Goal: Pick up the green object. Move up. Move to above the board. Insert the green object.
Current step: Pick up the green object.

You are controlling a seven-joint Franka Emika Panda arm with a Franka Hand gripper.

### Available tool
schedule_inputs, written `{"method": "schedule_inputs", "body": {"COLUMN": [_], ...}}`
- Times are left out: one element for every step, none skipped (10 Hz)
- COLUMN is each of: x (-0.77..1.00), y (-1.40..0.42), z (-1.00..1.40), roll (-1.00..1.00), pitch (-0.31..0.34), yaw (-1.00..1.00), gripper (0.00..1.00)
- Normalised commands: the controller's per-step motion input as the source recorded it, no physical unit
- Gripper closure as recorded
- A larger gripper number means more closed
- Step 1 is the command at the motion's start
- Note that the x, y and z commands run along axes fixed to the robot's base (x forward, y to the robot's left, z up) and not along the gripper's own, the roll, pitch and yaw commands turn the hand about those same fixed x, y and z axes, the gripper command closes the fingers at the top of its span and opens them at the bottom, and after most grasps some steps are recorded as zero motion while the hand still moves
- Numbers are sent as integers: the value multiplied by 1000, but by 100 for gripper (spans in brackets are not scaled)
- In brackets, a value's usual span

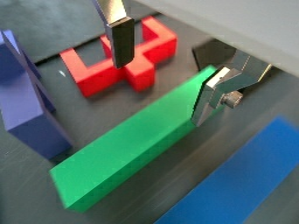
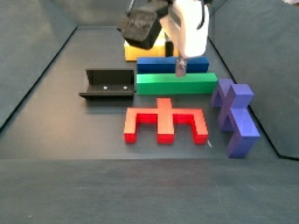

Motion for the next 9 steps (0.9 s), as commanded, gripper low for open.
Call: {"method": "schedule_inputs", "body": {"x": [-380,-354,-14,386,349,120,-20,-243,-237], "y": [-103,-11,0,-11,0,0,0,0,0], "z": [-400,-274,-246,-337,-354,-320,-266,-157,-60], "roll": [-70,0,0,40,34,84,110,50,0], "pitch": [16,0,10,89,56,39,26,27,0], "yaw": [-534,-374,-80,120,137,131,29,-9,-37], "gripper": [0,0,0,0,0,0,0,0,0]}}
